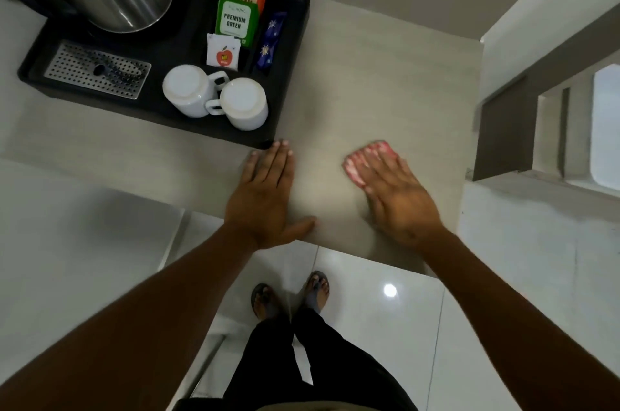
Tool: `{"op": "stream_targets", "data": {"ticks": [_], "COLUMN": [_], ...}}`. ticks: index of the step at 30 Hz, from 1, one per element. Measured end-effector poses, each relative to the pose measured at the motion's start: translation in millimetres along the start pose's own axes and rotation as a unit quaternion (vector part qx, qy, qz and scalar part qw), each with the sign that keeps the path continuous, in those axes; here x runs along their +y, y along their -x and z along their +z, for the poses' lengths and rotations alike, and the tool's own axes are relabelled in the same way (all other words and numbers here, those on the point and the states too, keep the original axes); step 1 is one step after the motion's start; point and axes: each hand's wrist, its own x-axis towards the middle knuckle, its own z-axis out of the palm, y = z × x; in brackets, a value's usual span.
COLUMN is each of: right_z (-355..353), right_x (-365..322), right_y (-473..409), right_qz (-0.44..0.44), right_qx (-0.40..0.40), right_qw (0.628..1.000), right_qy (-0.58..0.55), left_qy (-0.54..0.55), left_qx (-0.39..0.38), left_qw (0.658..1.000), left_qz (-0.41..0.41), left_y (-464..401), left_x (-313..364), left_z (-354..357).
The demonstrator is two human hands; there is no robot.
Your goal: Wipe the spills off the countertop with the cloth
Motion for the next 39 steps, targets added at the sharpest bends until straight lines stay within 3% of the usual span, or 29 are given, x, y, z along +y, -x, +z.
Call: {"op": "stream_targets", "data": {"ticks": [3,7,11,15,18,21,25,28,32,36,39], "right_z": [-23,-53,-58,-44,-21,5,24,18,-4,-19,-16], "right_x": [49,91,87,41,-7,-48,-61,-32,11,42,26], "right_y": [4,-87,-178,-213,-181,-108,8,66,61,6,-13], "right_qz": [0.090,0.131,0.122,0.071,-0.004,0.002,0.057,0.175,0.312,0.333,0.310], "right_qx": [0.030,0.068,0.073,0.038,-0.002,0.005,-0.005,0.021,0.067,0.085,0.086], "right_qw": [0.995,0.989,0.990,0.997,1.000,1.000,0.998,0.984,0.946,0.938,0.946], "right_qy": [-0.018,-0.005,0.007,0.002,0.009,-0.023,-0.007,-0.024,-0.053,-0.035,-0.034], "left_qy": [-0.002,0.009,0.017,0.022,0.013,0.004,-0.007,0.002,0.007,-0.009,-0.016], "left_qx": [0.002,0.001,-0.017,-0.007,0.014,0.002,-0.034,-0.030,-0.029,-0.043,-0.042], "left_qw": [1.000,1.000,1.000,1.000,1.000,1.000,0.999,1.000,1.000,0.999,0.999], "left_qz": [-0.004,-0.006,-0.005,-0.005,0.000,0.002,-0.001,-0.003,-0.004,-0.003,-0.002], "left_y": [1,1,2,1,1,-1,-2,-2,-1,-1,-2], "left_x": [1,2,2,2,1,2,1,1,1,2,3], "left_z": [1,-2,-2,-2,-1,-2,-2,-2,-6,-8,-8]}}
